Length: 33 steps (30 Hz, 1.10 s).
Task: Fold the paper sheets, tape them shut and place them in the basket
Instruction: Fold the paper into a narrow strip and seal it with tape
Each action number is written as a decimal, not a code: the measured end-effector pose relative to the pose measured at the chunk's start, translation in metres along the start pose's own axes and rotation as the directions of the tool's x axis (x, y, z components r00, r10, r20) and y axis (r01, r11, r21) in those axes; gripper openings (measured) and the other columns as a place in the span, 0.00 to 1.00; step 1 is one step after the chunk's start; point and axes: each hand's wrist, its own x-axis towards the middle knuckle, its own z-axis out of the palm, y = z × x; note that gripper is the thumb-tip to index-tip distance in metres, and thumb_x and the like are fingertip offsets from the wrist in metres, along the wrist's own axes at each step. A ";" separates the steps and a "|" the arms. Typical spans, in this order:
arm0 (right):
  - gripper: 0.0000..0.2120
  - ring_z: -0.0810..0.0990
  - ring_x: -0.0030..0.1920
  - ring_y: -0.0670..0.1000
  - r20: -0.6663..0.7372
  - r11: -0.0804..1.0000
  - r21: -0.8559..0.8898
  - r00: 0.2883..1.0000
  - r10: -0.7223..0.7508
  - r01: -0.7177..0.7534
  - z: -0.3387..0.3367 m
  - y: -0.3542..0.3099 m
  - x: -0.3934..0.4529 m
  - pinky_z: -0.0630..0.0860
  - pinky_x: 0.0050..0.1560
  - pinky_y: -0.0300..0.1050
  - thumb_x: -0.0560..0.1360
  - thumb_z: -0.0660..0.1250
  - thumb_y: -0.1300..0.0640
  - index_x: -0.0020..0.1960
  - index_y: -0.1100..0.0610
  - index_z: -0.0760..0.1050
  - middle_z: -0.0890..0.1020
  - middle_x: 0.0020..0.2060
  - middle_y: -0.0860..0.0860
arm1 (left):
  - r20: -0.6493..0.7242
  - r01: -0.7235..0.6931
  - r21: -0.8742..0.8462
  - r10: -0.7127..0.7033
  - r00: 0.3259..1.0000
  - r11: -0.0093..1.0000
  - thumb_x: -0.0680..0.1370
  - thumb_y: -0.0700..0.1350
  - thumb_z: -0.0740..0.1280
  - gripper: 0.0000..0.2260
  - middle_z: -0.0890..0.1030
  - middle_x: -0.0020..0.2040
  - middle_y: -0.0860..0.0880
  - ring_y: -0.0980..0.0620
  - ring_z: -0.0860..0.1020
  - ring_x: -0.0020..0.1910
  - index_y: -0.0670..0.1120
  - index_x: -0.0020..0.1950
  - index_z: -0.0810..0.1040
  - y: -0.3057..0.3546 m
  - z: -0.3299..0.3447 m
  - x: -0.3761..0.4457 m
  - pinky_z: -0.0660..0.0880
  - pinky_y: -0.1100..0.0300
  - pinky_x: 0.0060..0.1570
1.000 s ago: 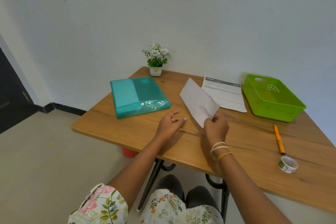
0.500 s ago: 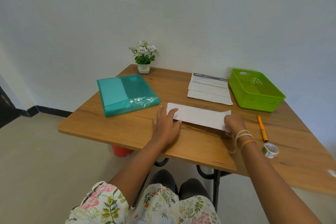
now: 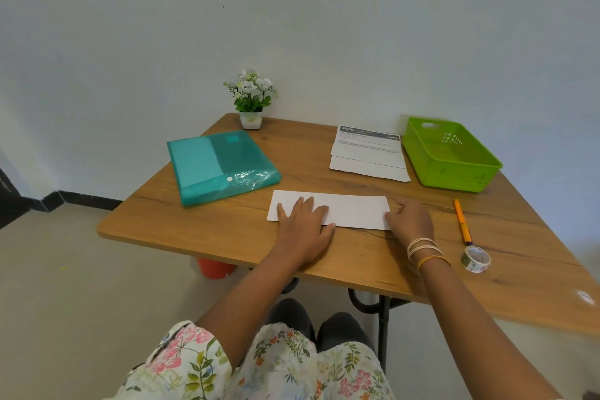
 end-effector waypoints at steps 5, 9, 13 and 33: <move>0.17 0.75 0.61 0.61 -0.062 0.940 -0.340 0.998 -0.021 -0.002 -0.027 0.012 -0.013 0.72 0.59 0.51 0.72 0.66 0.55 0.60 0.55 0.78 0.79 0.59 0.58 | -0.027 -0.156 -0.163 0.154 0.988 0.974 0.80 0.56 0.58 0.19 0.65 0.75 0.49 0.50 0.58 0.75 0.53 0.70 0.70 0.037 -0.002 0.003 0.44 0.39 0.72; 0.18 0.68 0.64 0.63 -0.037 0.886 -0.454 0.996 0.082 -0.090 -0.054 0.021 -0.016 0.68 0.64 0.55 0.73 0.64 0.56 0.62 0.56 0.76 0.74 0.63 0.60 | -0.041 -0.238 -0.274 0.236 0.971 0.932 0.80 0.52 0.60 0.15 0.70 0.71 0.48 0.51 0.63 0.73 0.51 0.66 0.74 0.059 0.002 0.001 0.48 0.41 0.73; 0.20 0.66 0.66 0.62 0.059 0.856 -0.503 0.983 0.173 -0.121 -0.072 0.034 -0.015 0.68 0.65 0.56 0.73 0.65 0.55 0.64 0.55 0.74 0.71 0.64 0.59 | -0.027 -0.293 -0.293 0.299 0.954 0.910 0.80 0.51 0.60 0.15 0.73 0.69 0.49 0.52 0.67 0.70 0.50 0.65 0.76 0.071 0.009 -0.003 0.56 0.44 0.73; 0.15 0.80 0.52 0.52 0.219 0.822 0.570 0.964 -0.150 -0.002 0.004 -0.027 -0.042 0.82 0.51 0.49 0.68 0.75 0.63 0.51 0.51 0.79 0.79 0.50 0.51 | -0.152 -0.077 -0.650 -0.031 0.988 0.756 0.78 0.48 0.67 0.09 0.80 0.56 0.57 0.61 0.76 0.56 0.53 0.57 0.80 0.011 -0.010 -0.006 0.74 0.65 0.55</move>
